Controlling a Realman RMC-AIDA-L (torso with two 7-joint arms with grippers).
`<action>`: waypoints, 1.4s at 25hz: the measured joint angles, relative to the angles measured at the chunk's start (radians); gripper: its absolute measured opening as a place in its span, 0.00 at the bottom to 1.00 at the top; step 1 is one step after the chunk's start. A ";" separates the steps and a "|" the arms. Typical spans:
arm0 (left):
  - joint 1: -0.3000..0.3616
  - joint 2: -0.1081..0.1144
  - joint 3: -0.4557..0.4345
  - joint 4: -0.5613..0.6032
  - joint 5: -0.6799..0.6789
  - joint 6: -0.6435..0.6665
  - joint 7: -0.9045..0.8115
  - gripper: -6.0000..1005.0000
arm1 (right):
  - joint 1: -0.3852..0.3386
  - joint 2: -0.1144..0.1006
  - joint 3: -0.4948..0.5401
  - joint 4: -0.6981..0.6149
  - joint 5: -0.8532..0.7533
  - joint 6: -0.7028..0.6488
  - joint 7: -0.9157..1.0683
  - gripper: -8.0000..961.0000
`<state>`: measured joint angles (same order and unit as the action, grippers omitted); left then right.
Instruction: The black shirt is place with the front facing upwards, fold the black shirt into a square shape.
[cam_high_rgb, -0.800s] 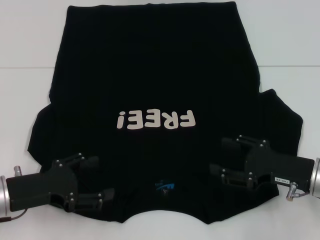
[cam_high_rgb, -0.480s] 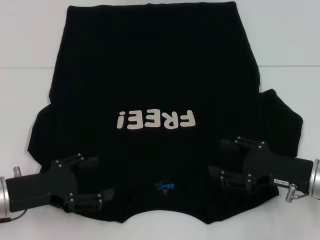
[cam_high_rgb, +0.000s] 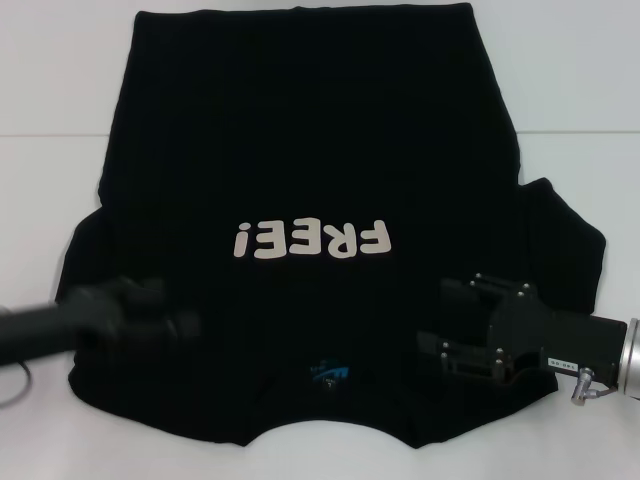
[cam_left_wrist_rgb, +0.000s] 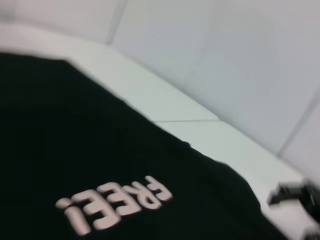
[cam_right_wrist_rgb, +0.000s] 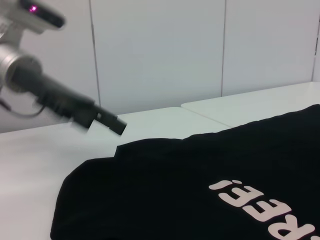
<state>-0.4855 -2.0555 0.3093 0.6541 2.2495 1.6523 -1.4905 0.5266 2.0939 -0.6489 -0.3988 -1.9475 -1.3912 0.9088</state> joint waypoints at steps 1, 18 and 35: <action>-0.013 0.031 0.000 -0.017 0.000 0.001 -0.109 0.94 | 0.000 0.000 0.000 0.000 0.000 0.000 0.001 0.83; -0.079 0.202 0.032 -0.169 0.101 -0.336 -0.765 0.94 | -0.005 0.000 0.000 0.000 -0.002 -0.013 0.008 0.83; -0.077 0.165 0.097 -0.178 0.106 -0.447 -0.768 0.94 | -0.012 0.000 0.000 0.000 -0.002 -0.025 0.009 0.83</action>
<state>-0.5624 -1.8906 0.4060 0.4757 2.3554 1.2053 -2.2581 0.5150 2.0939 -0.6488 -0.3988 -1.9496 -1.4164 0.9173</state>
